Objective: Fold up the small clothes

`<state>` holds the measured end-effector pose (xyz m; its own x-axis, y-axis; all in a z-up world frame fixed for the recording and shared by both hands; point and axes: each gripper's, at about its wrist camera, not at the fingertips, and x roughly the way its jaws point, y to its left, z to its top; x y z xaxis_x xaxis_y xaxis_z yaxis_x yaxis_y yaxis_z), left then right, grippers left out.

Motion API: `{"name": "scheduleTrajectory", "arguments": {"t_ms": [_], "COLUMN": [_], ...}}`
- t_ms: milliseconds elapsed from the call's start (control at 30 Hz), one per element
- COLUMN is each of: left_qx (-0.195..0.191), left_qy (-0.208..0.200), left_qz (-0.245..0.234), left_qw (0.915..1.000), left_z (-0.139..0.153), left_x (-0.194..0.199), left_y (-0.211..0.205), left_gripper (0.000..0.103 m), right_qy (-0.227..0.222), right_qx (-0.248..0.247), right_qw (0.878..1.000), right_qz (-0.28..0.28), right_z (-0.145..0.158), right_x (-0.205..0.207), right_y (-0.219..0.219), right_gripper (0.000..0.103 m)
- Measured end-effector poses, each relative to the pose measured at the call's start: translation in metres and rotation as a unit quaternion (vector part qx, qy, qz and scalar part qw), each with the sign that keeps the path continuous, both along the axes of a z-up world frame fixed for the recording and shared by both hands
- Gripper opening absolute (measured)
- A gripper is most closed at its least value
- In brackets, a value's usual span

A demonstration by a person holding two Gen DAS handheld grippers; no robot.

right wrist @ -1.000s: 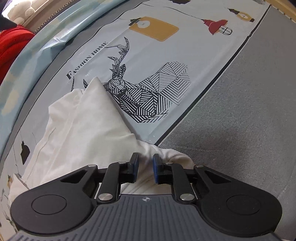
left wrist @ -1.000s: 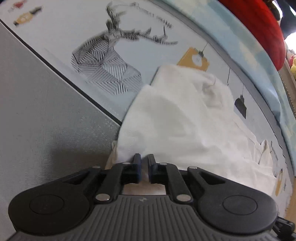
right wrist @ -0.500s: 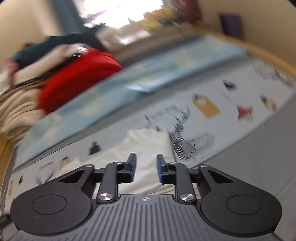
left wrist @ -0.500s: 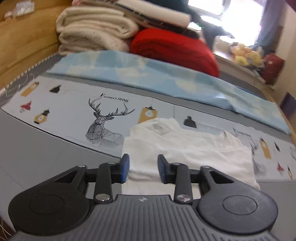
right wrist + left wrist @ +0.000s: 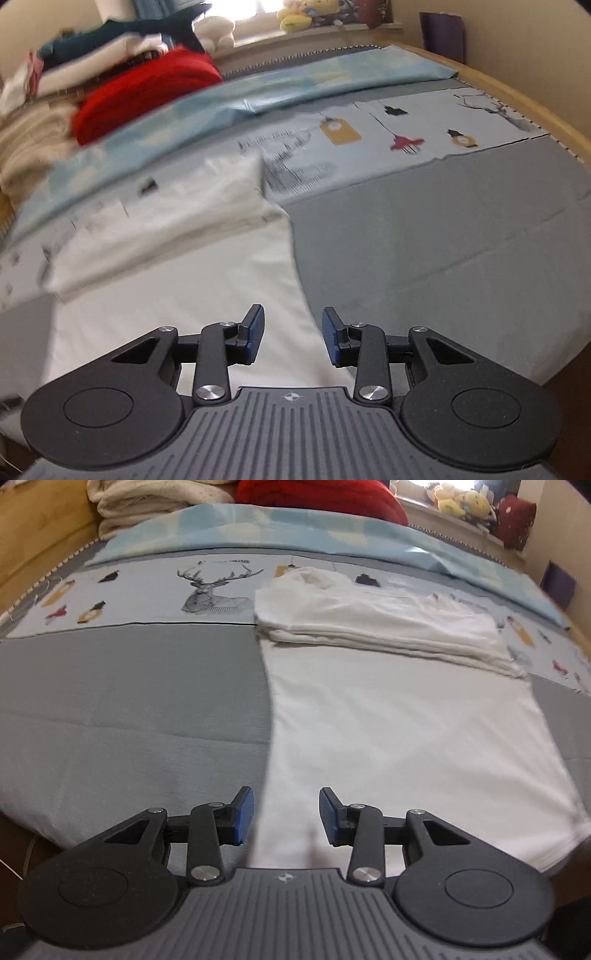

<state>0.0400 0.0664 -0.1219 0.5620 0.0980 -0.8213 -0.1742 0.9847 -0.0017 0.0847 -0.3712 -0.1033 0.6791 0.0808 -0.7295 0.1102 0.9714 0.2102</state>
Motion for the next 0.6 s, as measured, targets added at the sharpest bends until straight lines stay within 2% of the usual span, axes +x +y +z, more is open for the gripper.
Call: {"name": "scheduleTrajectory", "arguments": {"t_ms": [67,133,200,300,400,467,600], "left_qx": [-0.009,-0.04,-0.062,-0.047,-0.033,-0.032,-0.026], "left_qy": [0.001,0.012,0.016,0.023,0.034,0.038,0.043], "left_qz": [0.018,0.043,0.056,0.044,0.038,0.038,0.037], "left_qw": [0.9998,0.9982,0.9964,0.9977,0.9982,0.998,0.9981], "left_z": [-0.008,-0.016,-0.019,-0.019,-0.023,-0.025,-0.029], "left_x": [-0.003,-0.005,-0.006,-0.004,0.001,0.001,0.003], "left_y": [0.012,0.025,0.031,0.023,0.017,0.016,0.015], "left_gripper": [0.044,0.045,0.053,0.061,0.061,0.061,0.061], "right_qy": [0.022,0.044,0.06,0.071,0.075,0.08,0.088], "right_qx": [-0.031,-0.007,0.007,-0.015,-0.016,-0.016,-0.018], "right_qw": [0.999,0.999,0.998,0.997,0.997,0.996,0.995], "right_qz": [-0.015,-0.026,-0.026,-0.025,-0.024,-0.031,-0.034], "right_z": [-0.018,-0.028,-0.035,-0.043,-0.045,-0.046,-0.05], "right_x": [-0.002,-0.001,0.0,-0.005,-0.006,-0.006,0.0], "right_y": [-0.002,-0.007,-0.005,0.002,0.002,0.0,-0.002], "right_gripper": [0.037,0.037,0.037,0.037,0.04,0.046,0.047]}}
